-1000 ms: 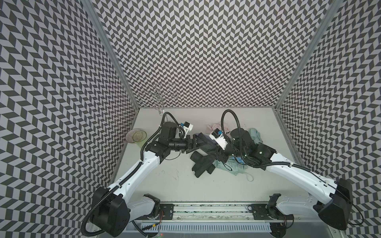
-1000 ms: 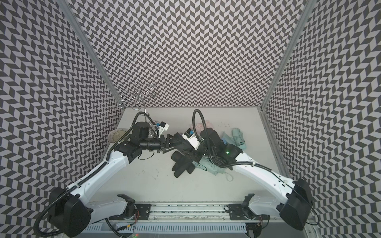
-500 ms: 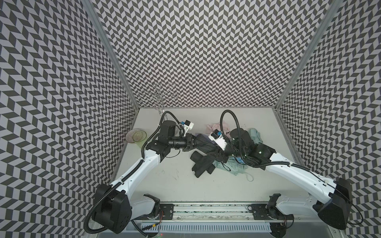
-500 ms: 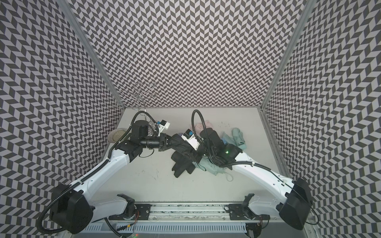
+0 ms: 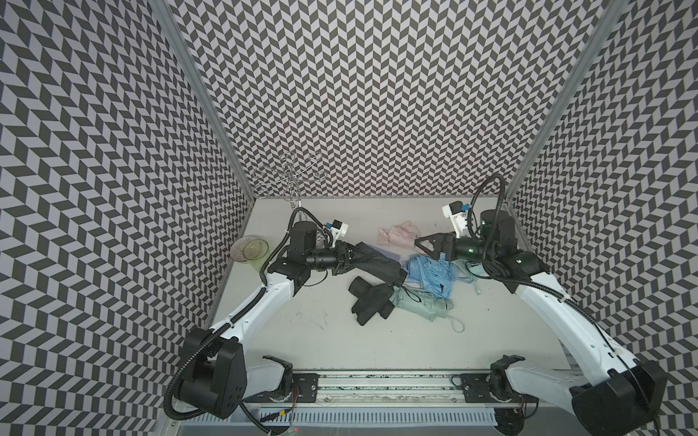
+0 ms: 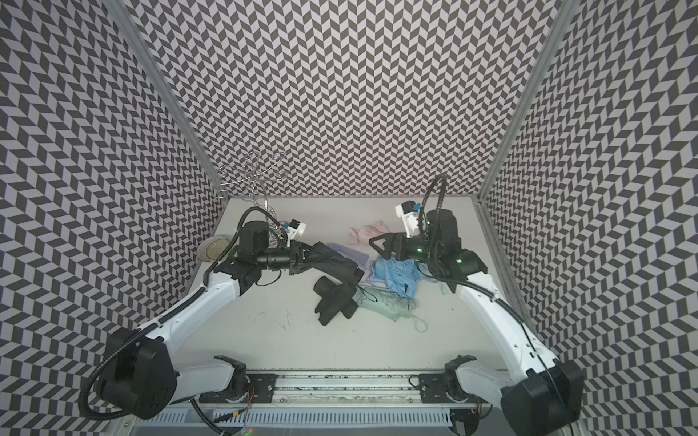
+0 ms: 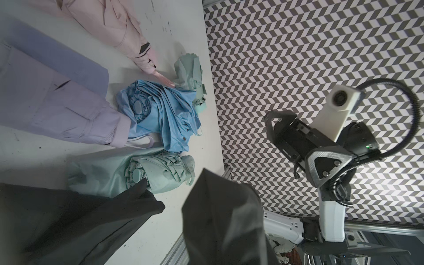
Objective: Take umbrellas out of sleeves
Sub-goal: Pick up the umbrella from the center of the board, then take out the umbrella from the umbrella sleeve.
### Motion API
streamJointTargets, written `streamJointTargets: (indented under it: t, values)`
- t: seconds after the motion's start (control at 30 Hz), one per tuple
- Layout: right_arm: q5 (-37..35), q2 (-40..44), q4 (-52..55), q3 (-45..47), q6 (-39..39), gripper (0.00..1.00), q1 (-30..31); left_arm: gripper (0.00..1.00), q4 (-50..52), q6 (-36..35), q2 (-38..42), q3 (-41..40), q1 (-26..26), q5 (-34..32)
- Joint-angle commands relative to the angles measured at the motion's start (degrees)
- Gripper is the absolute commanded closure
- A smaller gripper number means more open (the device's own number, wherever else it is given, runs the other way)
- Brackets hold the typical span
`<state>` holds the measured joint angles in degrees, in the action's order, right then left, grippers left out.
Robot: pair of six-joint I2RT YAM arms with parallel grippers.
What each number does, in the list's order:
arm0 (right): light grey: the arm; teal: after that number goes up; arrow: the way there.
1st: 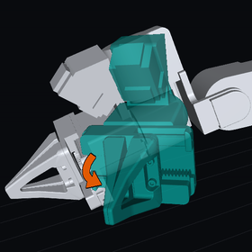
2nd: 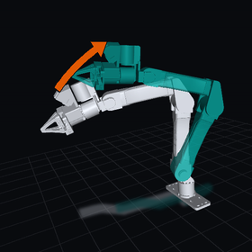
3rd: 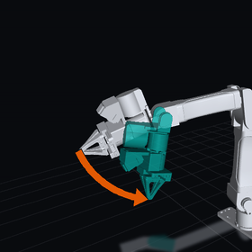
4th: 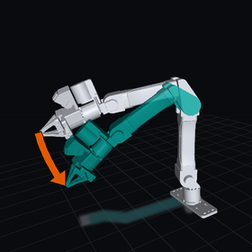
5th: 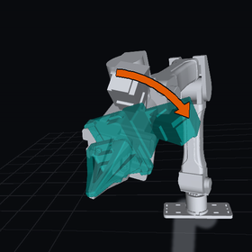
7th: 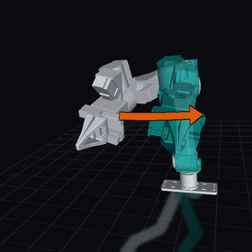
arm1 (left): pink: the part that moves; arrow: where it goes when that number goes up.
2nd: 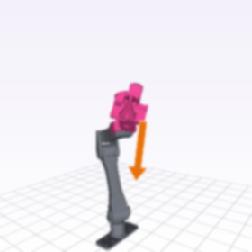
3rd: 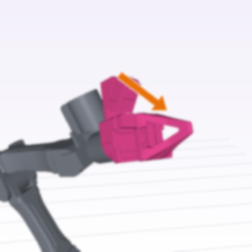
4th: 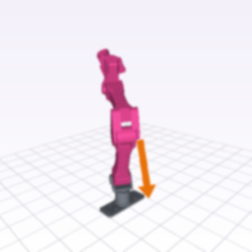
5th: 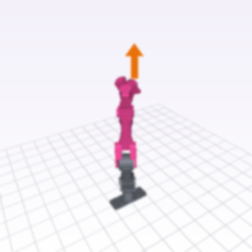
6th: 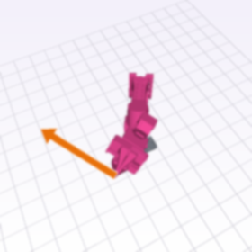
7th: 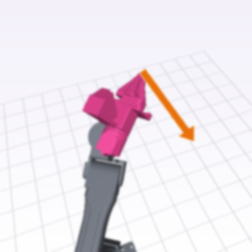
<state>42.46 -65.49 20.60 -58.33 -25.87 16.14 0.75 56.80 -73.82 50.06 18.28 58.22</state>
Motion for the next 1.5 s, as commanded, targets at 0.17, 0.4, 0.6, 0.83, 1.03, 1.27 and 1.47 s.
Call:
streamJointTargets:
  t: [0.17,0.4,0.6,0.83,1.03,1.27,1.47]
  values:
    - [17.2,9.14,-26.57,18.66,-30.47,0.41,-1.71,1.0,-15.0,11.31,-1.96,1.8,-0.03,3.4]
    - [18.89,8.76,-33.65,21.86,-34.65,0.45,-1.28,1.0,-15.35,11.92,-1.33,1.59,1.1,3.83]
    - [18.32,7.68,-37.54,22.27,-36.95,0.47,0.78,1.0,-17.18,13.26,-0.7,0.84,1.34,4.08]
    - [16.98,6.53,-35.88,22.19,-35.48,0.49,3.34,1.0,-19.29,14.83,-0.01,-0.09,1.4,4.45]
    - [14.99,5.81,-37.52,22.12,-36.14,0.52,6.32,1.0,-19.94,15.26,0.44,-1.06,1.58,4.54]
    - [13.43,5.37,-39.48,22.29,-36.75,0.6,7.66,1.0,-20.28,15.37,0.76,-1.44,2.18,4.81]
    - [13.35,4.68,-42.21,22.29,-37.6,0.58,7.84,1.0,-20.7,15.54,1.11,-2.02,3.07,5.15]
